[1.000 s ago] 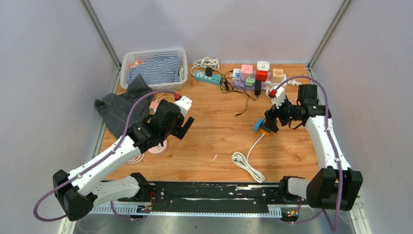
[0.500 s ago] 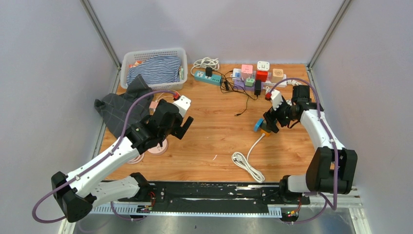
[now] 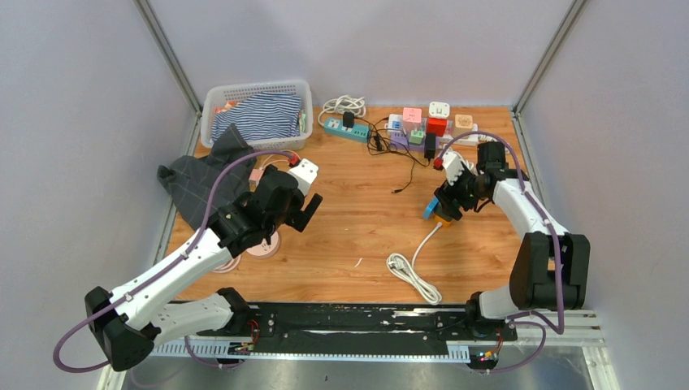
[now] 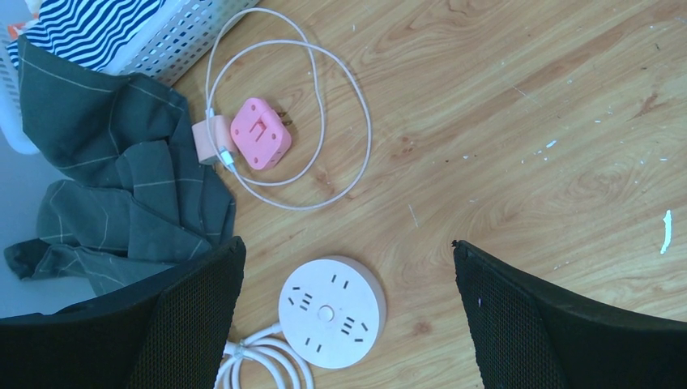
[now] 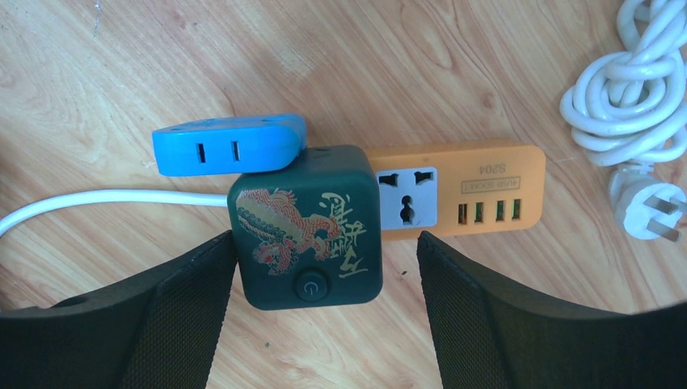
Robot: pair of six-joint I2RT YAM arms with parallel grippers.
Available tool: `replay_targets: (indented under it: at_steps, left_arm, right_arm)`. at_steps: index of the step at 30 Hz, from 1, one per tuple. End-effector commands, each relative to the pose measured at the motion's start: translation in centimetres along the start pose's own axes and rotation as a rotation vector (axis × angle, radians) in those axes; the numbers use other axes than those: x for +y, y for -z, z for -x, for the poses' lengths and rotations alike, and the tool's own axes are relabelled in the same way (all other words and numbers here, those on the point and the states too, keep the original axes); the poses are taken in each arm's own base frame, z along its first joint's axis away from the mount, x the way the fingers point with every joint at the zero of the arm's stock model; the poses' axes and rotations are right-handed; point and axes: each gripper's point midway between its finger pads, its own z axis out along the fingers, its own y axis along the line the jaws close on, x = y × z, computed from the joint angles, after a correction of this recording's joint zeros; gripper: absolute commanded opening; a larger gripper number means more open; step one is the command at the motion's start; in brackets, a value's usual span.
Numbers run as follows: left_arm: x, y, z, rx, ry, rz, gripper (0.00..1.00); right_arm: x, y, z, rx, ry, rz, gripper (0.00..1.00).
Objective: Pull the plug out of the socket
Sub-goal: Move the socket to the center of the board.
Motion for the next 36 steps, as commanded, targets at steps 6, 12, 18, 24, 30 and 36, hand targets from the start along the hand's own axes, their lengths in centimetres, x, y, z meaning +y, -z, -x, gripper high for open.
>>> replay_targets:
  at_steps: [6,12,18,24,30,36]
  left_arm:
    - [0.6,0.7,0.7,-0.048,0.005,0.016,1.00]
    - [0.4,0.8,0.7,-0.057,0.002,0.010,1.00]
    - [0.4,0.8,0.7,-0.057,0.000,0.008,1.00]
    - [0.3,0.8,0.7,-0.056,-0.001,0.003,1.00]
    - [0.1,0.8,0.8,-0.058,0.000,-0.009,1.00]
    - [-0.3,0.9,1.0,-0.069,0.003,-0.032,1.00]
  right_arm:
    - [2.3,-1.1,-0.3,0.001,0.065,0.057,0.73]
    - [3.3,-1.3,-0.1,-0.015,0.075,0.090,0.67]
    - [4.7,-1.6,-0.1,-0.024,0.097,0.151,0.61]
    - [6.0,-1.6,0.6,-0.045,0.115,0.198,0.50]
    - [8.3,-1.3,1.6,-0.080,0.150,0.282,0.29]
    - [10.0,-1.0,2.4,-0.133,0.179,0.343,0.04]
